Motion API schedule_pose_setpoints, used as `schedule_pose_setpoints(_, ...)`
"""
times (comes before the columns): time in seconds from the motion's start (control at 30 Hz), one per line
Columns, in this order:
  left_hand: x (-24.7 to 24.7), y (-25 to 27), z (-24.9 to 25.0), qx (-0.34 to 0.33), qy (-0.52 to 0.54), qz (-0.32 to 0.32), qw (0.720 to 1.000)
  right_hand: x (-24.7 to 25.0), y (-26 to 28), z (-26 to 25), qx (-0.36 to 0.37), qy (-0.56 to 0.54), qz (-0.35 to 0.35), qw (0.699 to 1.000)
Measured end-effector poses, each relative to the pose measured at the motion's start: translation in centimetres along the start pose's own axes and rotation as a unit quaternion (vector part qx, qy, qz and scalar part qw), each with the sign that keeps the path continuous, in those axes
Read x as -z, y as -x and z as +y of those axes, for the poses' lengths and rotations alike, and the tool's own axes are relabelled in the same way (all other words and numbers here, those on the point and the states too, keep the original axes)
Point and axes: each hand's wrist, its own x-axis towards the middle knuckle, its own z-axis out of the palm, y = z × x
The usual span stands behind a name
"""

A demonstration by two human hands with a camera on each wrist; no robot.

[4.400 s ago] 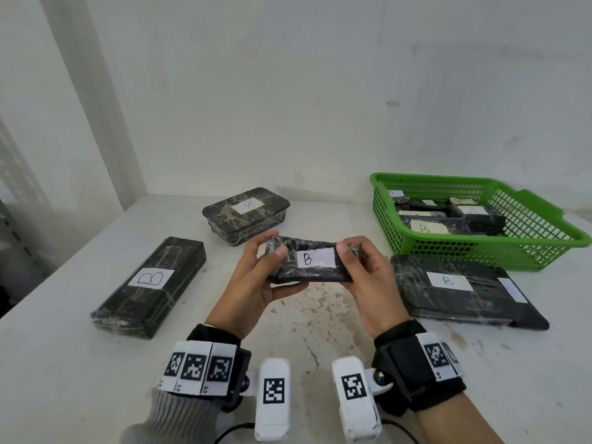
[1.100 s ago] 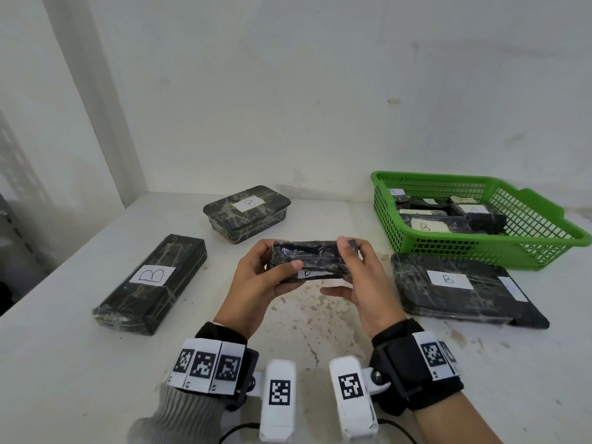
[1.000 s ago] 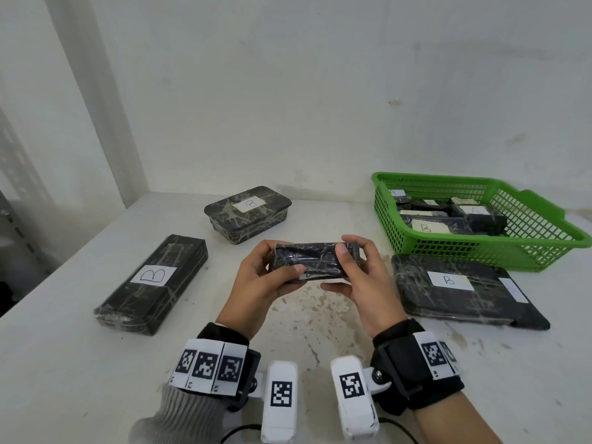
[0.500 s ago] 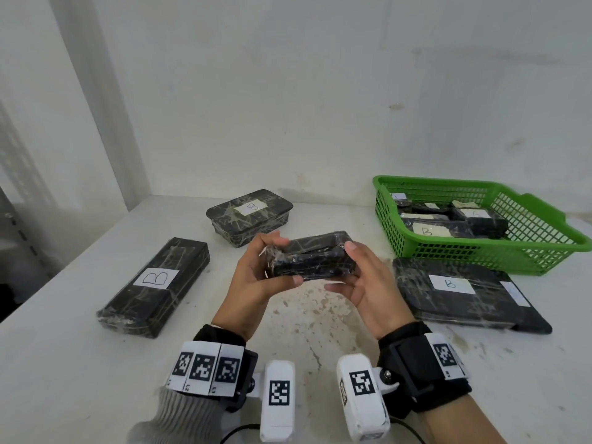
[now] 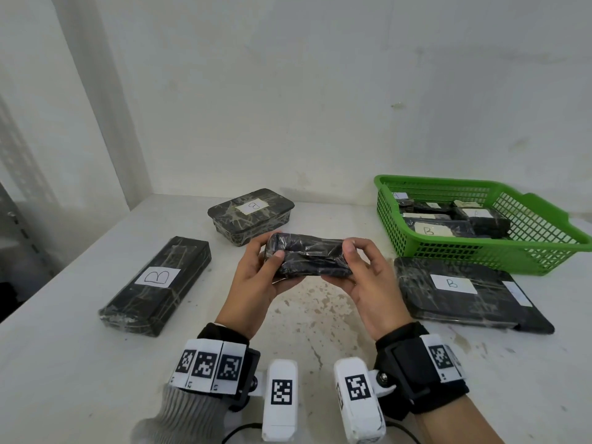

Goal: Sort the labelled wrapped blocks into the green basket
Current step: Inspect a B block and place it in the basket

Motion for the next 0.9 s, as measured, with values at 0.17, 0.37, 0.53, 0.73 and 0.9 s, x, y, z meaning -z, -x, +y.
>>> schedule_pose_setpoints(0.17,-0.46,0.34,0.37,0.025,0.000,-0.004,1.000,0.26,0.05,-0.07,0.023,0.007,0.007,1.000)
schedule_pose_setpoints(0.37,-0.31,0.02,-0.41,0.019,-0.038,0.039,0.998,-0.11,0.26,-0.05,-0.002,0.028,-0.002,1.000)
schedule_pose_setpoints(0.53,-0.70,0.38,-0.07,0.033,-0.016,0.014,0.999,-0.02,0.35,-0.32,0.023,0.051,0.025,0.998)
schedule_pose_setpoints(0.73,-0.70,0.47,-0.40,0.027,-0.058,0.049,0.997,-0.16,0.34,-0.14,0.000,0.070,0.016,0.997)
schedule_pose_setpoints(0.9,-0.45,0.34,-0.42,0.017,-0.076,0.052,0.996,-0.24,0.54,0.16,-0.033,0.093,-0.020,0.995)
